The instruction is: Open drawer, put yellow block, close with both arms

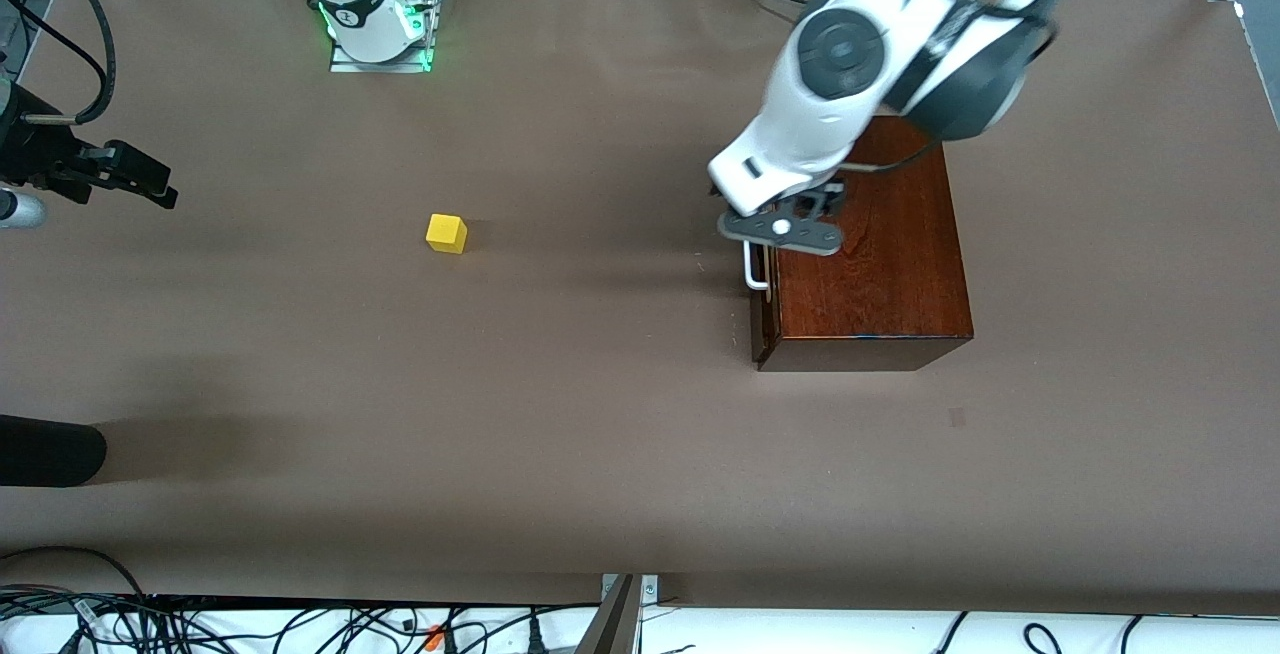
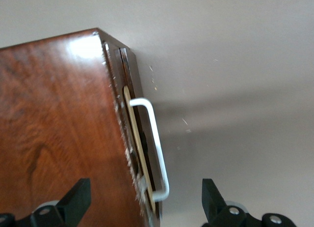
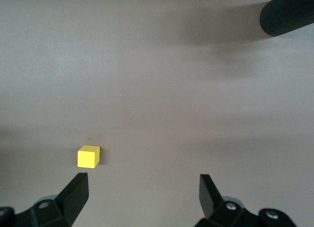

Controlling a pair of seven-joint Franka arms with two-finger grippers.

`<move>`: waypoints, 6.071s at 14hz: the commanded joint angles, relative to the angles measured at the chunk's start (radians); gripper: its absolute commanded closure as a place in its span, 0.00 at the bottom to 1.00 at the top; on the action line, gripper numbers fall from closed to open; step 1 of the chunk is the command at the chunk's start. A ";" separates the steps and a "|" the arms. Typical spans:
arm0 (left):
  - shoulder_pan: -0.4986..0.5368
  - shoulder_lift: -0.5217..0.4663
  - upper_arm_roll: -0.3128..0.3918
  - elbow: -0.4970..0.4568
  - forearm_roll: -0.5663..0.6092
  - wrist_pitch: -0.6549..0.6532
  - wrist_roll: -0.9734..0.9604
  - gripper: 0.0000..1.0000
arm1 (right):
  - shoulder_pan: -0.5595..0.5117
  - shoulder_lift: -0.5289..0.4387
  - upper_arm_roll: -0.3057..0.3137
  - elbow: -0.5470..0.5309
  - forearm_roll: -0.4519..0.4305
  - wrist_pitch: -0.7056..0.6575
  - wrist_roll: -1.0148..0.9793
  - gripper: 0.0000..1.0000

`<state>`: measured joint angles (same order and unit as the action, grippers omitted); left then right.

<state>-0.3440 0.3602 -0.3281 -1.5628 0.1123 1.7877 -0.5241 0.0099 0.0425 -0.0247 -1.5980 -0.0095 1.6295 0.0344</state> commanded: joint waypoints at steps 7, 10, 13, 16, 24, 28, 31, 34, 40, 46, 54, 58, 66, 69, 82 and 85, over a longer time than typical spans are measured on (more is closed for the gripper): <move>-0.105 0.167 0.015 0.047 0.201 0.002 -0.175 0.00 | -0.002 -0.007 0.002 0.007 0.008 -0.014 0.004 0.00; -0.113 0.178 0.012 0.043 0.198 0.002 -0.238 0.00 | -0.002 -0.007 0.000 0.007 0.008 -0.014 0.004 0.00; -0.154 0.190 0.012 0.040 0.210 0.004 -0.309 0.00 | -0.001 -0.007 0.002 0.006 0.006 -0.014 0.004 0.00; -0.167 0.201 0.018 0.029 0.234 0.002 -0.321 0.00 | -0.002 -0.007 0.003 0.006 0.006 -0.016 0.002 0.00; -0.168 0.233 0.017 0.017 0.279 0.018 -0.341 0.00 | -0.002 -0.007 0.000 0.003 0.006 -0.028 -0.013 0.00; -0.170 0.244 0.015 0.013 0.279 0.022 -0.361 0.00 | -0.002 -0.009 0.000 0.003 0.005 -0.030 -0.013 0.00; -0.173 0.259 0.011 0.007 0.277 0.058 -0.398 0.00 | -0.002 -0.010 0.000 0.004 0.006 -0.043 -0.005 0.00; -0.182 0.261 0.009 0.010 0.260 0.108 -0.425 0.00 | -0.002 -0.010 0.000 0.004 0.008 -0.040 0.004 0.00; -0.194 0.275 0.009 0.023 0.172 0.199 -0.438 0.00 | -0.002 -0.010 0.000 0.004 0.005 -0.042 0.001 0.00; -0.219 0.299 0.008 0.050 0.159 0.251 -0.484 0.00 | -0.002 -0.010 0.000 0.004 0.006 -0.040 -0.008 0.00; -0.245 0.333 0.009 0.112 0.158 0.252 -0.484 0.00 | -0.002 -0.010 0.000 0.003 0.006 -0.042 -0.010 0.00; -0.245 0.341 0.009 0.130 0.156 0.251 -0.482 0.00 | -0.002 -0.010 0.000 0.003 0.006 -0.042 -0.011 0.00; -0.242 0.319 0.008 0.190 0.161 0.118 -0.473 0.00 | -0.002 -0.009 0.000 0.001 0.006 -0.042 -0.011 0.00; -0.242 0.280 0.004 0.234 0.161 -0.009 -0.468 0.00 | -0.002 -0.010 0.000 0.000 0.006 -0.042 -0.010 0.00; 0.167 0.019 0.001 0.349 -0.031 -0.372 0.103 0.00 | 0.002 -0.078 0.296 -0.193 0.017 0.062 0.306 0.00; 0.290 -0.009 0.017 0.348 -0.042 -0.416 0.313 0.00 | 0.002 -0.130 0.339 -0.323 0.019 0.150 0.343 0.00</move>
<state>-0.1205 0.3815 -0.3130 -1.2097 0.1026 1.4058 -0.3416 0.0224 -0.0132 0.3008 -1.7985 -0.0009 1.7104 0.3601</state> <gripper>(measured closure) 0.000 0.000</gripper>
